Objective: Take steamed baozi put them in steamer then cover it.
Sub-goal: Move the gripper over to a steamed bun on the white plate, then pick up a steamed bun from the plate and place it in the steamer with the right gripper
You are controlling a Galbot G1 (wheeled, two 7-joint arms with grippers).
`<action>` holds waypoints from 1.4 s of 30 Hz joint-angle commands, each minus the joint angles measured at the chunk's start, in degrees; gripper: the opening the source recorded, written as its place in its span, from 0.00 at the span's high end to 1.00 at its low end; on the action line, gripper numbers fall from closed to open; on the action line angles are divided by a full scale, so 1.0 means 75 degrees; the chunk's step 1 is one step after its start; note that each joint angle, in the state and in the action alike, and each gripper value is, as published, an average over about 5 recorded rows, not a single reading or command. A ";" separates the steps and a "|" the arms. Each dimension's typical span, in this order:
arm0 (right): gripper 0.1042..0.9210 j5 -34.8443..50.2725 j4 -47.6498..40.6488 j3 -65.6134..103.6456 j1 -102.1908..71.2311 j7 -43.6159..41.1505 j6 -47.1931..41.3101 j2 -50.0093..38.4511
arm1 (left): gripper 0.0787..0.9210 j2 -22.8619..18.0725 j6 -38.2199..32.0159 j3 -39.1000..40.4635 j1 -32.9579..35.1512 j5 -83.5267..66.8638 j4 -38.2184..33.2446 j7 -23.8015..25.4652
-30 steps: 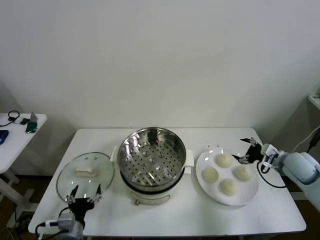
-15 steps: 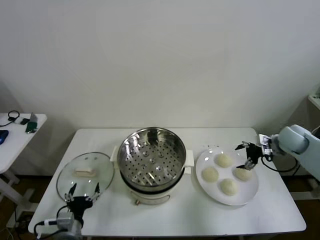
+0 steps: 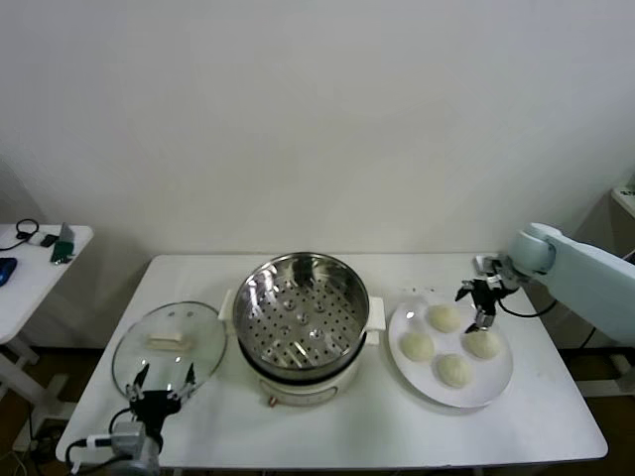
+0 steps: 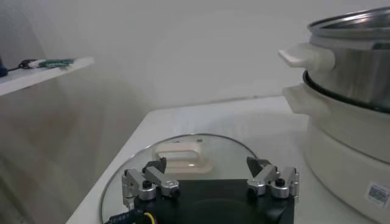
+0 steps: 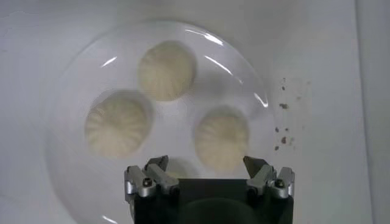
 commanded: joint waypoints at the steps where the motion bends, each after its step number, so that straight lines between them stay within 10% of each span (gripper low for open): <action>1: 0.12 -0.0202 -0.0992 -0.0397 0.0284 -0.0196 0.0146 0.0867 | 0.12 0.0016 -0.0022 -0.0009 0.0010 0.0018 0.0032 0.0005; 42: 0.31 -0.0115 -0.1064 -0.0786 0.1063 -0.0635 0.0560 0.1321 | 0.12 0.0123 -0.0048 -0.0107 0.0050 -0.0018 0.0203 -0.0019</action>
